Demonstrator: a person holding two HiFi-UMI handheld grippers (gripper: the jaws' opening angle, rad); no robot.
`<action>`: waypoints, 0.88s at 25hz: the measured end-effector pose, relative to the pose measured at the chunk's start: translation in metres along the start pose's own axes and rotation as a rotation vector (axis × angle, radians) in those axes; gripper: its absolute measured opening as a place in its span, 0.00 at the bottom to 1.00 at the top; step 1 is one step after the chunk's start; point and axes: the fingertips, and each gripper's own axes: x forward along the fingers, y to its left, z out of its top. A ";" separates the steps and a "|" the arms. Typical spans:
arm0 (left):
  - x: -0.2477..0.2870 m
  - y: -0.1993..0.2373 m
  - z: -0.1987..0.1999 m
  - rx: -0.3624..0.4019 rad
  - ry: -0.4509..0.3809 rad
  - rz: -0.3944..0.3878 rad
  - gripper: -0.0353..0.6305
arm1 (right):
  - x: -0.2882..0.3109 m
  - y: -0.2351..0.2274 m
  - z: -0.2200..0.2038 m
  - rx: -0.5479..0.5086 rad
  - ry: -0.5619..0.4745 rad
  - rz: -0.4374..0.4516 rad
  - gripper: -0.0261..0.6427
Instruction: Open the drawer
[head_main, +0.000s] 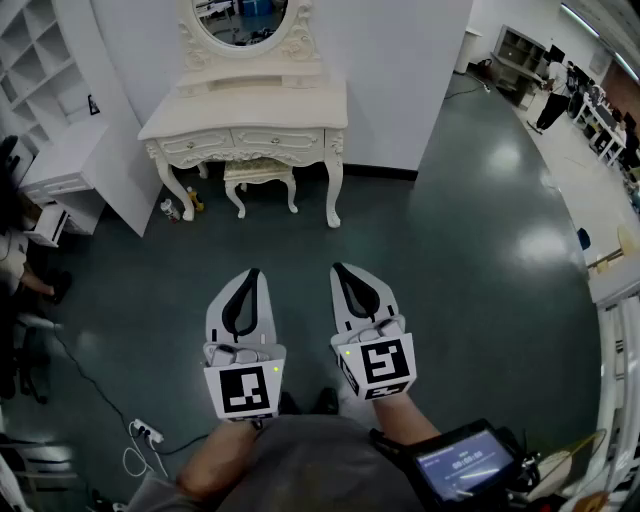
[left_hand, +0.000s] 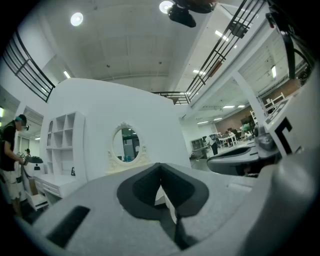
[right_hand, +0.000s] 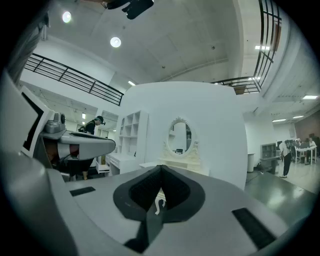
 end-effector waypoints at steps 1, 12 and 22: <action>0.003 -0.002 0.000 0.001 -0.001 0.002 0.08 | 0.001 -0.003 -0.001 0.002 0.002 0.002 0.06; 0.023 0.007 -0.017 -0.013 0.035 0.042 0.08 | 0.027 -0.020 -0.020 0.047 0.032 0.020 0.06; 0.079 0.060 -0.059 -0.031 0.078 0.028 0.08 | 0.107 -0.013 -0.052 0.063 0.105 0.026 0.06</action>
